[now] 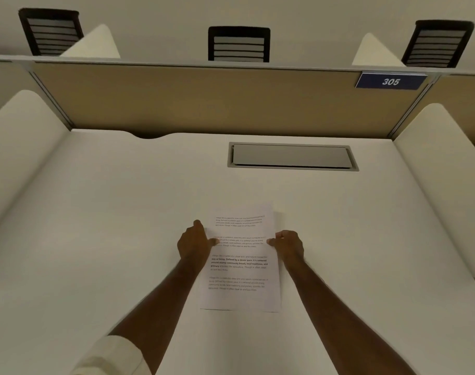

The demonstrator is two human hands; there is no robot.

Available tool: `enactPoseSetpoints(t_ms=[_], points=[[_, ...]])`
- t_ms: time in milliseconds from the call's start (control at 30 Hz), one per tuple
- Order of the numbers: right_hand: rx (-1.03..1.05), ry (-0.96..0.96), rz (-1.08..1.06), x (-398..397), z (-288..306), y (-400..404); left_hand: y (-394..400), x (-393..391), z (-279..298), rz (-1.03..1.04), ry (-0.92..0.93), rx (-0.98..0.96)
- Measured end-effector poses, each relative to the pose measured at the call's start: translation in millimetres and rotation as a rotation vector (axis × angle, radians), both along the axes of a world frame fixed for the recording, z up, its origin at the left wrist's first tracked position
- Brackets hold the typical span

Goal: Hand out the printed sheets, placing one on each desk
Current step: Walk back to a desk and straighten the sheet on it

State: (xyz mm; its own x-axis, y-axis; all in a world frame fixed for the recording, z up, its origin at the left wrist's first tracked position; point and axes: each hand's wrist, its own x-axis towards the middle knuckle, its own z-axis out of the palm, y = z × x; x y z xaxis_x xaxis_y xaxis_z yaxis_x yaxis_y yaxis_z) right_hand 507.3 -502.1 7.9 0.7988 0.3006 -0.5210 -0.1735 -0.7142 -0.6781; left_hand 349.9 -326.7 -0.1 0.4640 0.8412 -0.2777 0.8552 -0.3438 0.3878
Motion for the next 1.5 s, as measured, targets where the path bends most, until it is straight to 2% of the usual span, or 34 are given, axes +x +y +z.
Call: enactPoseSetpoints(t_ms=[133,233,300,433,500,600,733,1033,1267,1500], points=[[0.12,0.032,-0.046,0,3,-7,-2,-2,-3,0.007,-0.046,-0.007],[0.202,0.045,-0.097,9,7,-14,1,2,-4,0.067,-0.158,-0.055],[0.233,0.047,-0.131,19,11,-22,4,9,-1,0.101,-0.219,-0.171],[0.255,0.067,-0.176,36,15,-37,2,18,6,0.218,-0.456,-0.587],[0.249,0.084,-0.197,41,14,-45,-4,21,6,0.163,-0.438,-0.635],[0.234,0.093,-0.207,45,10,-54,-15,29,5,0.127,-0.387,-0.605],[0.189,0.068,-0.209,50,4,-63,-28,39,5,0.089,-0.247,-0.474],[-0.055,-0.072,-0.089,51,-6,-64,-37,45,4,-0.028,-0.05,-0.231],[-0.174,-0.155,-0.015,47,-8,-59,-37,44,0,-0.048,-0.016,-0.146],[-0.185,-0.238,-0.008,40,-10,-58,-35,45,1,-0.104,0.054,-0.082]])
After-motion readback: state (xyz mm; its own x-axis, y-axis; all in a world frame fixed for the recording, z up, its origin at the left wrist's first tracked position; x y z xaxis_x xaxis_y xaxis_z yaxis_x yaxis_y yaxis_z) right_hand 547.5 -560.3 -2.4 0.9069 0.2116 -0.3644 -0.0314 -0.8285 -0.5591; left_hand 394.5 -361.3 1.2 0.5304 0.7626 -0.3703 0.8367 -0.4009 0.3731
